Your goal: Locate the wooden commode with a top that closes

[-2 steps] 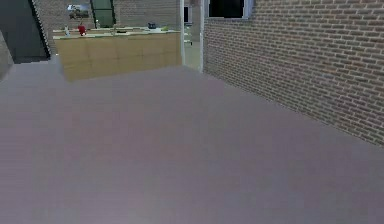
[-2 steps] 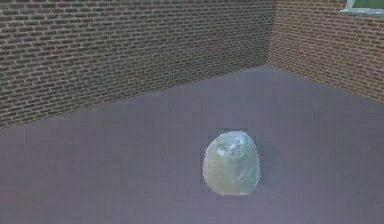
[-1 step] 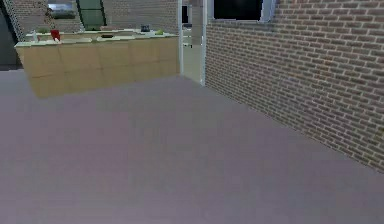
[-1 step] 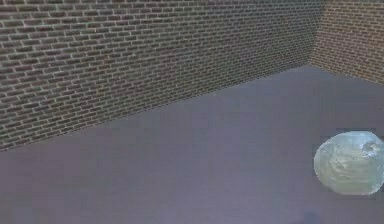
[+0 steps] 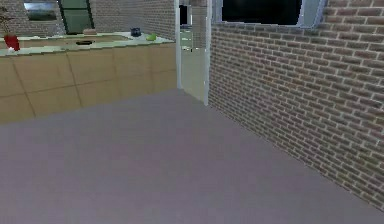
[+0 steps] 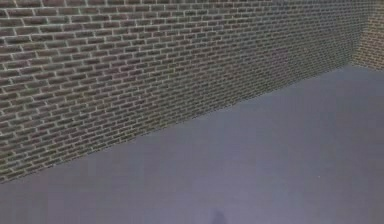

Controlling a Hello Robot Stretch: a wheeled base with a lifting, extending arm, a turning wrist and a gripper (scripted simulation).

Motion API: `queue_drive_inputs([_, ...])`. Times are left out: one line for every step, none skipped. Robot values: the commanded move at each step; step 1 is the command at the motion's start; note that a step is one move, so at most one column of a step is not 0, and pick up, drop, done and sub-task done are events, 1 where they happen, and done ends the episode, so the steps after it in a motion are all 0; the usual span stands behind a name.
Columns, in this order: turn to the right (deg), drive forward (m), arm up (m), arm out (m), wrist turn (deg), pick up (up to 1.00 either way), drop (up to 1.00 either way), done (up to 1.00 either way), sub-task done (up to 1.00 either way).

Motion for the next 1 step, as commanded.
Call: queue_drive_inputs([0.0,1.00,0.00,0.00,0.0,0.00,0.00,0.00,0.00])
